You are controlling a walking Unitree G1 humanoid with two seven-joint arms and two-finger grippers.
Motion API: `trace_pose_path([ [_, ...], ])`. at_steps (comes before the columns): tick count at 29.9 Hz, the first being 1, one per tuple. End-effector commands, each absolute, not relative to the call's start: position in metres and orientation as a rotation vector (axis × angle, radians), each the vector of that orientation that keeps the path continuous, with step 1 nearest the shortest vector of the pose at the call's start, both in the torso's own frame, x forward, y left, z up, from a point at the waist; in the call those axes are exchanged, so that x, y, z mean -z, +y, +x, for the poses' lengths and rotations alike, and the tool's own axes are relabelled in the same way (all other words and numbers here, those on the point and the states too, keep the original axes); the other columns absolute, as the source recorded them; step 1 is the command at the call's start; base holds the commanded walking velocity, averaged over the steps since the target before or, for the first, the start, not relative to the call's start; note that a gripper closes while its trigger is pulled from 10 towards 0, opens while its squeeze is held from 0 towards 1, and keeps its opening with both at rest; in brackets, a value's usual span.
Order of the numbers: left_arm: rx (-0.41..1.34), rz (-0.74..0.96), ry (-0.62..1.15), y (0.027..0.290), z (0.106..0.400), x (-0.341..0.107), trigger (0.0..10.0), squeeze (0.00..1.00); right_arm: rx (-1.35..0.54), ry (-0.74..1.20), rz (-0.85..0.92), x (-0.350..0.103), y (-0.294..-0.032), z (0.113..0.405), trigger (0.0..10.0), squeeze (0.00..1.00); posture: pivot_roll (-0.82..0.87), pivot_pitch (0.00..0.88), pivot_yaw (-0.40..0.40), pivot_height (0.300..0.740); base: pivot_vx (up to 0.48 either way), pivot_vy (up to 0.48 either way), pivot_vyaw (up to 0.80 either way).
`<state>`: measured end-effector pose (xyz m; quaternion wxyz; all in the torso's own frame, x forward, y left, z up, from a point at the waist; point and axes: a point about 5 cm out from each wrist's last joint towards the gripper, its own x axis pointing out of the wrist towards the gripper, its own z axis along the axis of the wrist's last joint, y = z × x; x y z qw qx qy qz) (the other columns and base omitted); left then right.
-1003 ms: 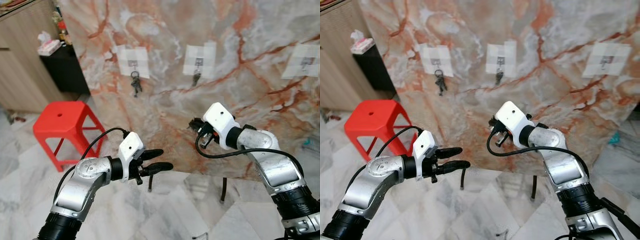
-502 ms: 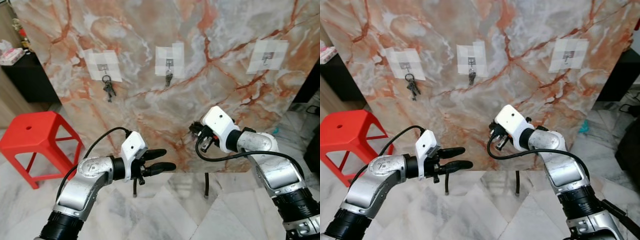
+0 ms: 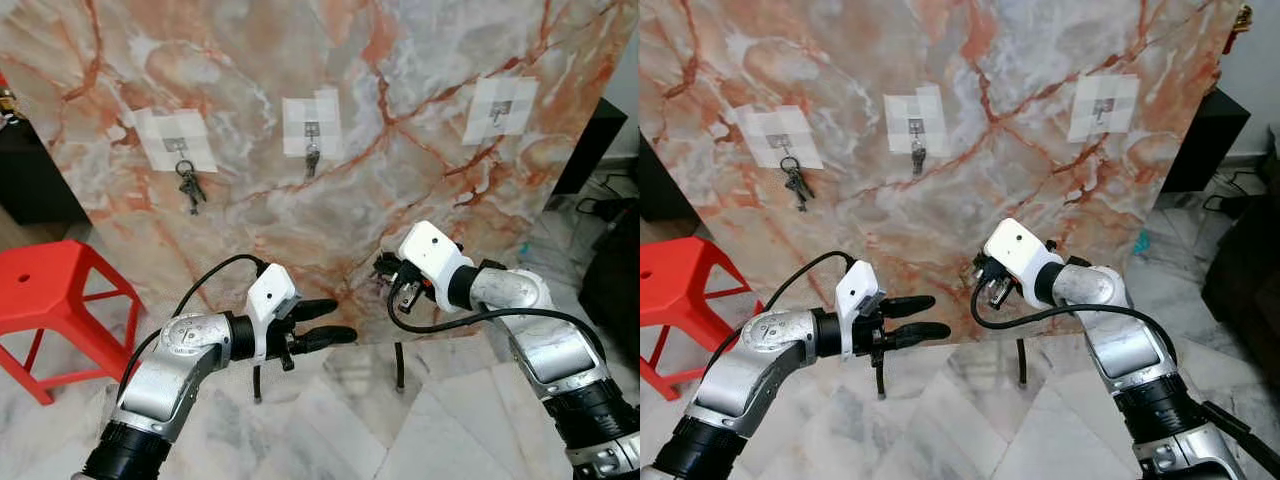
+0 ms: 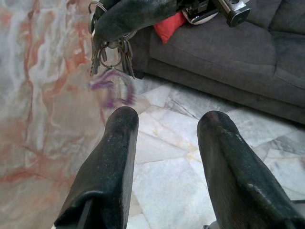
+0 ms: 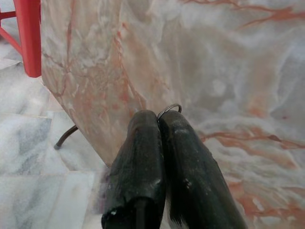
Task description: Hang keys on a hook
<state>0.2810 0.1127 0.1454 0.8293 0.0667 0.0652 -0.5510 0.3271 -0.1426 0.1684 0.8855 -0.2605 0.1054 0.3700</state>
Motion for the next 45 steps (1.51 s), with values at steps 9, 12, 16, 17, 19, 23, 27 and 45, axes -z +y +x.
trace_pose_path([
  [9, 1.186, 0.162, 0.111, 0.111, 0.285, -0.155, 10.0, 0.00, -0.811, 0.195, -0.601, -0.175, -0.137, 0.327, 10.0, 0.00, 0.06, 0.049, 0.020, 0.740, 0.000, 0.000, -0.76],
  [12, 1.180, 0.166, 0.101, 0.112, 0.286, -0.156, 10.0, 0.00, -0.822, 0.194, -0.608, -0.175, -0.136, 0.326, 10.0, 0.00, 0.06, 0.054, 0.021, 0.740, 0.000, -0.160, -0.76],
  [16, 1.180, 0.178, 0.112, 0.113, 0.286, -0.155, 10.0, 0.00, -0.829, 0.194, -0.607, -0.175, -0.134, 0.326, 10.0, 0.00, 0.06, 0.063, 0.022, 0.740, 0.000, -0.450, -0.76],
  [17, 1.181, 0.173, 0.113, 0.112, 0.286, -0.155, 10.0, 0.00, -0.836, 0.194, -0.610, -0.175, -0.133, 0.326, 10.0, 0.00, 0.06, 0.063, 0.022, 0.740, 0.000, 0.000, -0.76],
  [19, 1.184, 0.169, 0.114, 0.112, 0.286, -0.155, 10.0, 0.00, -0.844, 0.194, -0.615, -0.175, -0.132, 0.326, 10.0, 0.00, 0.06, 0.067, 0.020, 0.740, 0.000, 0.000, -0.76],
  [23, 1.196, 0.182, 0.120, 0.110, 0.286, -0.155, 10.0, 0.00, -0.866, 0.191, -0.625, -0.175, -0.129, 0.325, 10.0, 0.00, 0.06, 0.071, 0.021, 0.740, 0.000, 0.000, -0.76],
  [27, 1.203, 0.191, 0.119, 0.108, 0.288, -0.155, 10.0, 0.00, -0.986, 0.199, -0.678, -0.172, -0.123, 0.315, 10.0, 0.00, 0.06, 0.078, 0.020, 0.740, 0.000, 0.000, 0.00],
  [45, 1.272, 0.289, 0.174, 0.105, 0.284, -0.150, 10.0, 0.00, -1.327, 0.199, -0.702, -0.173, -0.121, 0.293, 10.0, 0.00, 0.06, 0.084, -0.008, 0.740, 0.000, 0.000, 0.00],
])
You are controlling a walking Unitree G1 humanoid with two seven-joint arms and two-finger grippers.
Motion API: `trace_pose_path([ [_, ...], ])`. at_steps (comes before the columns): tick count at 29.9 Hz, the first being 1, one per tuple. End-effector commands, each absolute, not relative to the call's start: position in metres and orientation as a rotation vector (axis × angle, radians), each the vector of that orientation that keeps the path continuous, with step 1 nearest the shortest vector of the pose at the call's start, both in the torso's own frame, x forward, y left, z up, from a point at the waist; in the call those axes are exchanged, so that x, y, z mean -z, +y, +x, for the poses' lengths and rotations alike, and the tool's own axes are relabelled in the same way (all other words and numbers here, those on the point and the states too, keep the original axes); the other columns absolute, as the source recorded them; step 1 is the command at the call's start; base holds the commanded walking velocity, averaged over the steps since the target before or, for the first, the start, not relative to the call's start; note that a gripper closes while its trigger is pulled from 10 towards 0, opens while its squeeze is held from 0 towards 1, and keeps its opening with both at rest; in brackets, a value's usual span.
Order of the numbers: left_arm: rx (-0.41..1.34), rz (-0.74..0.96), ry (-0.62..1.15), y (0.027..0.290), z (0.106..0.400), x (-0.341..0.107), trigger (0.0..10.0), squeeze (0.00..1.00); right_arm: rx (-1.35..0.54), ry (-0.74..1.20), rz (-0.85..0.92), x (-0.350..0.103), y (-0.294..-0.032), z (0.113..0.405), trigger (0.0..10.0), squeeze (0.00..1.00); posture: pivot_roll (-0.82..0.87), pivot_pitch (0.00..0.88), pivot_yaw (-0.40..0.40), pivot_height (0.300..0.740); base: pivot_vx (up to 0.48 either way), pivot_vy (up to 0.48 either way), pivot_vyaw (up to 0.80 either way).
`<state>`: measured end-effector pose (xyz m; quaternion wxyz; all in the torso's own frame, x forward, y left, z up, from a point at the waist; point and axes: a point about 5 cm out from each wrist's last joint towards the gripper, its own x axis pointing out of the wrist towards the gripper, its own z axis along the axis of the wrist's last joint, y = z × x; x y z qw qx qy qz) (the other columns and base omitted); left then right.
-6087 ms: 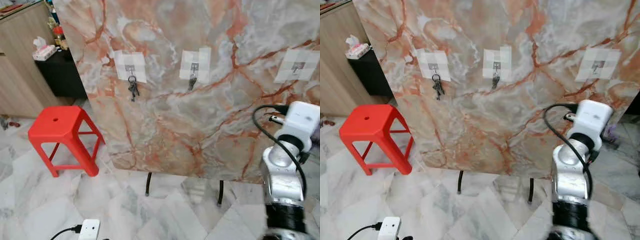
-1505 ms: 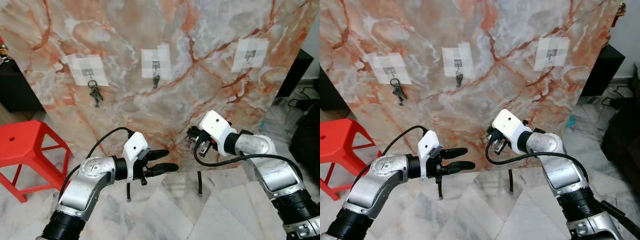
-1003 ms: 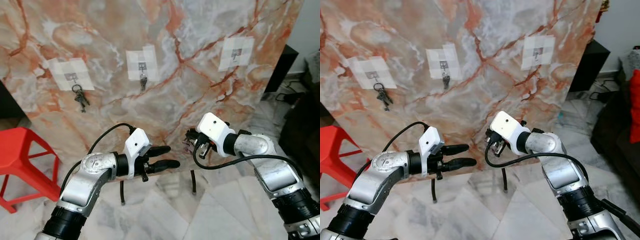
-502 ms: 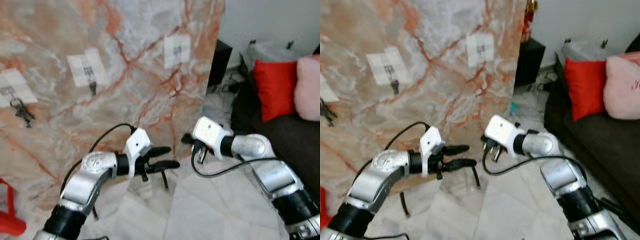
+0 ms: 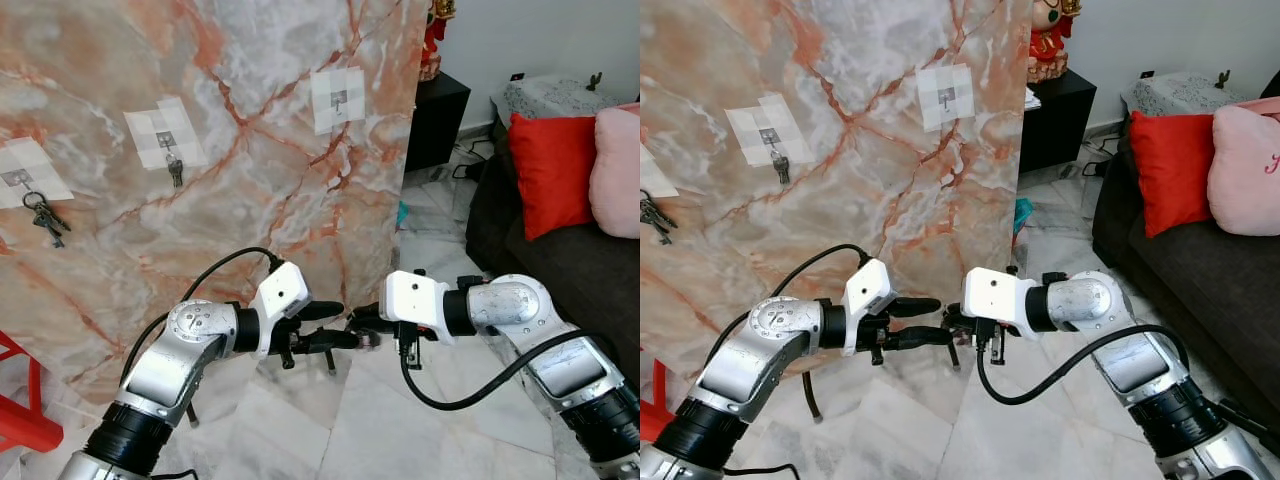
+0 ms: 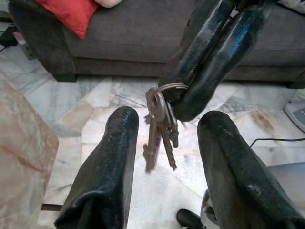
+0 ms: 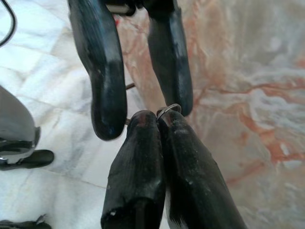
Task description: Hang keys on a hook
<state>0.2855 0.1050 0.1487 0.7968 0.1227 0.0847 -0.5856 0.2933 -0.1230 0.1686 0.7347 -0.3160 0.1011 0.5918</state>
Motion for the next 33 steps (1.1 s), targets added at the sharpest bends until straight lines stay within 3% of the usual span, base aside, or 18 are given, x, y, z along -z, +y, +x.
trace_pose_path([
  [1, 1.273, 0.290, 0.175, 0.105, 0.284, -0.151, 10.0, 0.00, -1.336, 0.201, -0.709, -0.173, -0.121, 0.292, 10.0, 0.00, 0.05, 0.085, -0.010, 0.740, 0.000, 0.000, 0.00],
  [18, 1.331, 0.320, 0.232, 0.105, 0.278, -0.144, 10.0, 0.00, -1.334, 0.179, -0.720, -0.175, -0.115, 0.295, 10.0, 0.00, 0.05, 0.087, 0.002, 0.740, 0.000, 0.000, 0.00],
  [19, 1.327, 0.319, 0.228, 0.104, 0.279, -0.144, 8.6, 0.00, -1.334, 0.178, -0.718, -0.175, -0.115, 0.295, 10.0, 0.00, 0.05, 0.087, 0.003, 0.740, 0.000, 0.000, 0.00],
  [20, 1.323, 0.319, 0.226, 0.104, 0.280, -0.144, 4.8, 0.00, -1.334, 0.177, -0.717, -0.175, -0.114, 0.295, 10.0, 0.00, 0.05, 0.087, 0.004, 0.740, 0.000, 0.000, 0.00],
  [22, 1.320, 0.319, 0.224, 0.104, 0.281, -0.144, 4.8, 0.00, -1.334, 0.177, -0.716, -0.174, -0.114, 0.294, 10.0, 0.00, 0.05, 0.087, 0.005, 0.740, 0.000, 0.000, 0.00],
  [23, 1.318, 0.318, 0.222, 0.103, 0.281, -0.145, 3.8, 0.00, -1.334, 0.176, -0.714, -0.174, -0.114, 0.294, 10.0, 0.00, 0.06, 0.087, 0.005, 0.740, 0.000, 0.000, 0.00],
  [26, 1.315, 0.319, 0.219, 0.102, 0.282, -0.145, 3.3, 0.00, -1.332, 0.172, -0.709, -0.174, -0.112, 0.294, 10.0, 0.00, 0.06, 0.086, 0.007, 0.740, 0.000, 0.000, 0.00],
  [28, 1.309, 0.320, 0.218, 0.102, 0.282, -0.144, 0.1, 0.00, -1.331, 0.169, -0.708, -0.174, -0.111, 0.294, 10.0, 0.00, 0.06, 0.086, 0.007, 0.740, 0.000, 0.000, 0.00],
  [32, 1.296, 0.340, 0.225, 0.102, 0.283, -0.142, 0.0, 0.00, -1.328, 0.164, -0.706, -0.175, -0.110, 0.295, 10.0, 0.00, 0.06, 0.086, 0.007, 0.740, 0.000, 0.000, 0.00],
  [33, 1.289, 0.365, 0.237, 0.103, 0.283, -0.139, 4.9, 0.00, -1.327, 0.162, -0.706, -0.175, -0.110, 0.295, 10.0, 0.00, 0.06, 0.085, 0.008, 0.740, 0.000, 0.000, 0.00],
])
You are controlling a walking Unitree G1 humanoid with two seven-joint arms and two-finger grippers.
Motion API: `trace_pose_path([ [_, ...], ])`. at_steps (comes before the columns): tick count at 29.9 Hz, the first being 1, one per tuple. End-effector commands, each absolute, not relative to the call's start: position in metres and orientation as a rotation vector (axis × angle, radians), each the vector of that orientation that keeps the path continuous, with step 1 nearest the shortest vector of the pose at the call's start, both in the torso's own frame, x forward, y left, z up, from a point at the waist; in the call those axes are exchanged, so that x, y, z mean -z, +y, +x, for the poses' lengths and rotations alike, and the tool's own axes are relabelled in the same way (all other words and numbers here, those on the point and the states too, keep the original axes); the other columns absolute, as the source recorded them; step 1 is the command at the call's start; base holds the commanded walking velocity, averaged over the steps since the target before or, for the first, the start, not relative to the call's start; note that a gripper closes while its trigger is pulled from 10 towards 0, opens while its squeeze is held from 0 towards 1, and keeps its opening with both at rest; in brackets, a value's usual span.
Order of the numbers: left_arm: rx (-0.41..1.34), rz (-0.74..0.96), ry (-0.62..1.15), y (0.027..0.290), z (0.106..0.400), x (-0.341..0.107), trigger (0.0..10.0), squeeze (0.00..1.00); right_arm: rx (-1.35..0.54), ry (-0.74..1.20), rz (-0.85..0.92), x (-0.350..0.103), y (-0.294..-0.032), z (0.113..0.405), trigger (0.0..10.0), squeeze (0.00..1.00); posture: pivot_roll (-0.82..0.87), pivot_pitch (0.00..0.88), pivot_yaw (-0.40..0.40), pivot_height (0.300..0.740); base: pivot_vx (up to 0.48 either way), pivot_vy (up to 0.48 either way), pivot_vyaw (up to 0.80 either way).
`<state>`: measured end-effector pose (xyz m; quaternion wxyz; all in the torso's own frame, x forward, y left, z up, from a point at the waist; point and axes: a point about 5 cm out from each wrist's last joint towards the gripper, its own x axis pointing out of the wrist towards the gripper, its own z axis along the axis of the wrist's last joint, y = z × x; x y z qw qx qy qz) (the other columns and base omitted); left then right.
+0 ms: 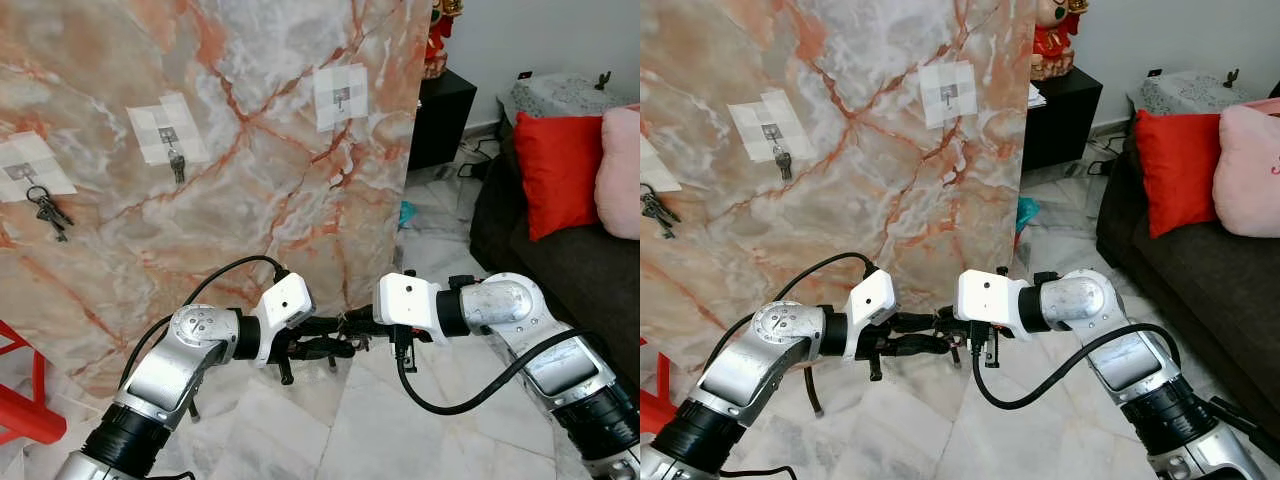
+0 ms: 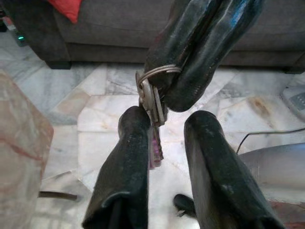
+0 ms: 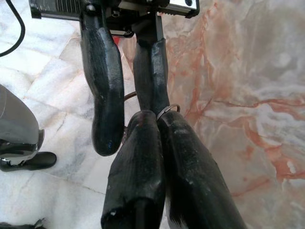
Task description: Hang keys on a hook
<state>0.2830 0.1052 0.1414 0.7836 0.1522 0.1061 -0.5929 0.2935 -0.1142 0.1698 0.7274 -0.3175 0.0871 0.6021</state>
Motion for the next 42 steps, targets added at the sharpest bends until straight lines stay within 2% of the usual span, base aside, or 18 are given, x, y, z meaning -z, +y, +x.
trace_pose_path([
  [1, 1.288, 0.370, 0.241, 0.103, 0.283, -0.139, 4.9, 0.00, -1.326, 0.162, -0.706, -0.175, -0.110, 0.295, 10.0, 0.00, 0.06, 0.085, 0.008, 0.740, 0.000, 0.000, 0.00],
  [3, 1.288, 0.372, 0.244, 0.104, 0.283, -0.138, 5.1, 0.00, -1.326, 0.162, -0.705, -0.175, -0.110, 0.295, 10.0, 0.00, 0.06, 0.085, 0.008, 0.740, 0.000, 0.000, 0.00],
  [4, 1.285, 0.367, 0.246, 0.103, 0.283, -0.136, 4.3, 0.00, -1.321, 0.161, -0.702, -0.176, -0.110, 0.295, 10.0, 0.00, 0.06, 0.085, 0.009, 0.740, 0.000, 0.000, 0.00],
  [6, 1.284, 0.369, 0.248, 0.103, 0.283, -0.136, 4.0, 0.00, -1.320, 0.161, -0.702, -0.176, -0.110, 0.295, 10.0, 0.00, 0.06, 0.085, 0.009, 0.740, 0.000, 0.000, 0.00],
  [8, 1.277, 0.396, 0.264, 0.104, 0.283, -0.132, 4.9, 0.00, -1.317, 0.160, -0.702, -0.176, -0.110, 0.296, 10.0, 0.00, 0.06, 0.086, 0.009, 0.740, 0.000, 0.000, 0.00],
  [9, 1.277, 0.398, 0.265, 0.104, 0.283, -0.132, 4.9, 0.00, -1.316, 0.160, -0.701, -0.176, -0.110, 0.296, 10.0, 0.00, 0.06, 0.086, 0.009, 0.740, 0.000, 0.000, 0.00],
  [10, 1.269, 0.388, 0.259, 0.104, 0.284, -0.132, 3.6, 0.00, -1.314, 0.159, -0.701, -0.176, -0.110, 0.296, 10.0, 0.00, 0.05, 0.086, 0.010, 0.740, 0.000, 0.000, 0.00],
  [11, 1.265, 0.384, 0.257, 0.104, 0.284, -0.132, 3.6, 0.00, -1.313, 0.159, -0.701, -0.176, -0.110, 0.296, 10.0, 0.00, 0.05, 0.086, 0.010, 0.740, 0.000, 0.000, 0.00],
  [13, 1.254, 0.379, 0.248, 0.104, 0.285, -0.133, 0.0, 0.00, -1.311, 0.159, -0.701, -0.176, -0.110, 0.297, 10.0, 0.00, 0.06, 0.086, 0.009, 0.740, 0.000, 0.000, 0.00],
  [42, 1.157, 0.376, 0.186, 0.110, 0.297, -0.141, 0.0, 0.00, -1.306, 0.182, -0.725, -0.171, -0.112, 0.296, 10.0, 0.00, 0.06, 0.085, 0.012, 0.740, 0.000, 0.000, 0.00],
])
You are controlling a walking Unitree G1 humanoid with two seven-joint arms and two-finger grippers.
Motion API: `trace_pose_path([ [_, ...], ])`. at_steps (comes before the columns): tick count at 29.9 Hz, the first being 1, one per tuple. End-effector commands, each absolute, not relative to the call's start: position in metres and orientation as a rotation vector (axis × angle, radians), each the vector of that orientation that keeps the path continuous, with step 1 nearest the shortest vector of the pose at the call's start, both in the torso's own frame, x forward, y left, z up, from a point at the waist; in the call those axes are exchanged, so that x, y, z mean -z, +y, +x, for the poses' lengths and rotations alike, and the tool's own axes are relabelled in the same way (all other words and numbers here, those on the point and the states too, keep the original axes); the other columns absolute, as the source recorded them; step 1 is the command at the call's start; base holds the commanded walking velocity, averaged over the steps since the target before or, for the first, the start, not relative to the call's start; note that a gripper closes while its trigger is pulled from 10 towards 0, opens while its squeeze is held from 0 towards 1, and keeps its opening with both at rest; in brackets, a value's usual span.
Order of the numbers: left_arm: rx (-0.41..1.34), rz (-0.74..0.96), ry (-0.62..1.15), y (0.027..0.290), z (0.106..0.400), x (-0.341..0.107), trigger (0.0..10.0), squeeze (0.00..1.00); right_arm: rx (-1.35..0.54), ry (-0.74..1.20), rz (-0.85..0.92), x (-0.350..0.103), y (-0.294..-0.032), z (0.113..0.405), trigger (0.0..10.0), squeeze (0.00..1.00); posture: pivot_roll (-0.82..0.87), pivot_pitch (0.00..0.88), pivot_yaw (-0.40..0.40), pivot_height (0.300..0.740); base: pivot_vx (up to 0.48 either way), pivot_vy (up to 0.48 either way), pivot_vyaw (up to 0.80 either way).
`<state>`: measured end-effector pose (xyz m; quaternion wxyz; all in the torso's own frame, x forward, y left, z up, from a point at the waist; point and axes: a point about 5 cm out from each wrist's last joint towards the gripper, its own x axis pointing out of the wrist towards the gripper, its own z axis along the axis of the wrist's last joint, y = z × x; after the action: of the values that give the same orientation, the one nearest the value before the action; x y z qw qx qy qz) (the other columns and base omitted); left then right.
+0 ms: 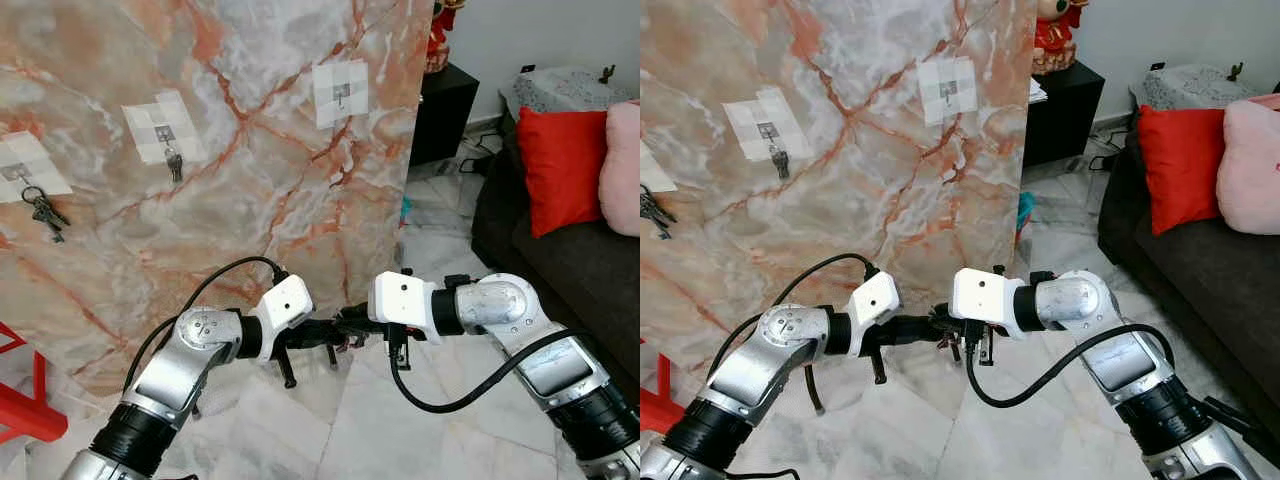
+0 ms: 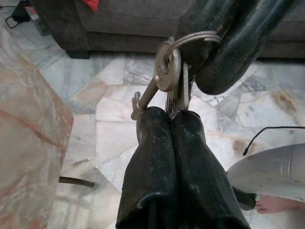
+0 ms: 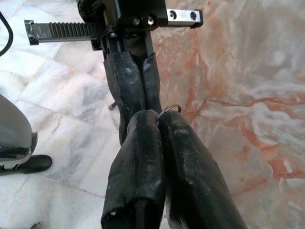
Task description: Hang keys on a hook
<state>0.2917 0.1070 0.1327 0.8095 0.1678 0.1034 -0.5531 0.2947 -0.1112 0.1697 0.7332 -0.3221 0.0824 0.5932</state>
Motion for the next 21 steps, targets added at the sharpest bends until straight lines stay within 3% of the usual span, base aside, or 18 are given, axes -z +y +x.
trace_pose_path([
  [1, 1.149, 0.380, 0.182, 0.111, 0.298, -0.142, 0.0, 0.00, -1.305, 0.184, -0.726, -0.171, -0.112, 0.296, 10.0, 0.00, 0.06, 0.085, 0.012, 0.740, 0.000, 0.000, 0.00],
  [21, 1.014, 0.579, 0.126, 0.126, 0.313, -0.146, 0.0, 0.00, -1.285, 0.204, -0.740, -0.166, -0.114, 0.298, 10.0, 0.00, 0.06, 0.087, 0.013, 0.740, 0.000, 0.000, 0.00],
])
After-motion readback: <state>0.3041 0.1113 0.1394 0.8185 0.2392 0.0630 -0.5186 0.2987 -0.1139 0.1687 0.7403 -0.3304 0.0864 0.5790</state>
